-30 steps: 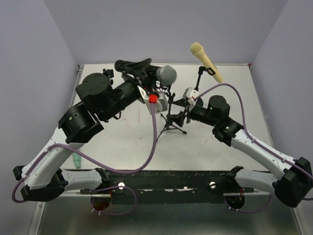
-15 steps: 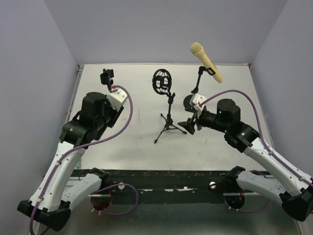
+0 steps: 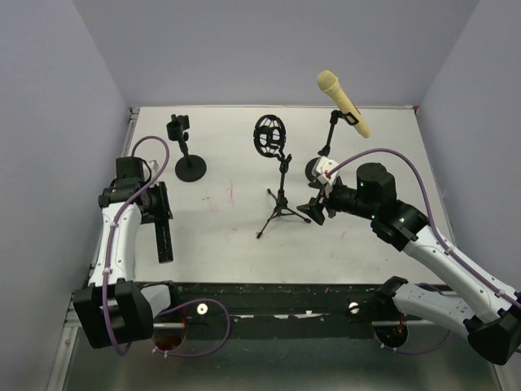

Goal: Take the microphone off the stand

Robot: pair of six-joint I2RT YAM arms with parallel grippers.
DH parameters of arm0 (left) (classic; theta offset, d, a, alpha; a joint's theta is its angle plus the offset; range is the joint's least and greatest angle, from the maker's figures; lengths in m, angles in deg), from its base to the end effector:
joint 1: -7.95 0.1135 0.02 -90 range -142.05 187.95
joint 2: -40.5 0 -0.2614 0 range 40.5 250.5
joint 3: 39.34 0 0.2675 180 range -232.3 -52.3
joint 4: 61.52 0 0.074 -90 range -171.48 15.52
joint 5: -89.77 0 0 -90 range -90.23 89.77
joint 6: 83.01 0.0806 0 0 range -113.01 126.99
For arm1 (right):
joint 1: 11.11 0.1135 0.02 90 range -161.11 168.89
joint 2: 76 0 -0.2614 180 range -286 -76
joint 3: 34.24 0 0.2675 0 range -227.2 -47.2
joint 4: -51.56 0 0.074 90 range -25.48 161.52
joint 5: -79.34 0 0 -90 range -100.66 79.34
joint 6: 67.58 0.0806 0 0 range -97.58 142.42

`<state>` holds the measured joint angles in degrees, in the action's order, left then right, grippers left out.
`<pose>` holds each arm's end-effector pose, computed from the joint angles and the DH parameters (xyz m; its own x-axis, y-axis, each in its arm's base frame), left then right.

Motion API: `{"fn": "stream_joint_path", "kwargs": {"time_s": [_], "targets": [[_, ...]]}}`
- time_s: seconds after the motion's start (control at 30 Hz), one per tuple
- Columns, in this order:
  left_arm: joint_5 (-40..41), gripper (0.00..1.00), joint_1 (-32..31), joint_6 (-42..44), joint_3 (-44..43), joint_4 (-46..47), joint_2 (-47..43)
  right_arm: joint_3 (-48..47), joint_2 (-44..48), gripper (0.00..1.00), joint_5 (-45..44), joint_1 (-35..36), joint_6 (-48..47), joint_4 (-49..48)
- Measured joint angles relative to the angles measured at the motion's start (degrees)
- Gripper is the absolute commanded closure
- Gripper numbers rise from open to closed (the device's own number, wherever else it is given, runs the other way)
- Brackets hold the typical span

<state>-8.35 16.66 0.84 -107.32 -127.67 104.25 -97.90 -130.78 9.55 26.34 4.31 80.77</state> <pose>0.2425 0.0256 0.2320 -0.8581 -0.2388 -0.4546 -0.1771 0.9686 -0.1743 0.2005 0.1886 0.3164 -0.0048 -0.3711 -0.9286 -0.8725 0.4552 -0.1774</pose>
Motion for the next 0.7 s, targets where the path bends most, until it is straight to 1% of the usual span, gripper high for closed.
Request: {"fn": "stream_joint_path", "kwargs": {"time_s": [0.03, 0.13, 0.2, 0.3, 0.37, 0.43, 0.6, 0.63, 0.7], "targets": [[-0.5, 0.89, 1.1, -1.0, 0.6, 0.9, 1.1, 0.0, -0.1, 0.23, 0.0, 0.0, 0.0, 0.0], [-1.9, 0.86, 1.7, -2.3, 2.4, 4.0, 4.3, 0.0, -0.1, 0.23, 0.0, 0.0, -0.4, 0.2], [-2.2, 0.81, 1.9, -2.7, 3.3, 6.0, 7.5, -0.2, -0.1, 0.23, 0.0, 0.0, -1.0, 0.4], [-2.0, 0.61, 2.4, -3.2, 3.0, 7.7, 13.2, -0.8, -0.2, 0.23, 0.0, 0.0, -1.8, 0.6], [-1.5, 0.52, 2.7, -3.3, 2.3, 8.2, 16.3, -0.8, -0.2, 0.23, 0.0, 0.0, -2.3, 0.6], [-1.2, 0.45, 3.2, -3.6, 1.1, 8.6, 19.8, -0.8, -0.3, 0.23, 0.0, 0.0, -2.7, 0.6], [-0.5, 0.28, 3.9, -4.1, -0.8, 8.9, 24.9, -0.8, -0.6, 0.23, 0.1, 0.0, -3.1, 0.7], [-0.5, 0.26, 4.0, -4.2, -1.0, 9.0, 25.7, -0.8, -0.7, 0.23, 0.1, 0.0, -3.2, 0.7], [-0.4, 0.25, 4.0, -4.5, -1.4, 9.0, 27.1, -0.9, -1.1, 0.23, 0.1, 0.0, -3.6, 0.8]]}}
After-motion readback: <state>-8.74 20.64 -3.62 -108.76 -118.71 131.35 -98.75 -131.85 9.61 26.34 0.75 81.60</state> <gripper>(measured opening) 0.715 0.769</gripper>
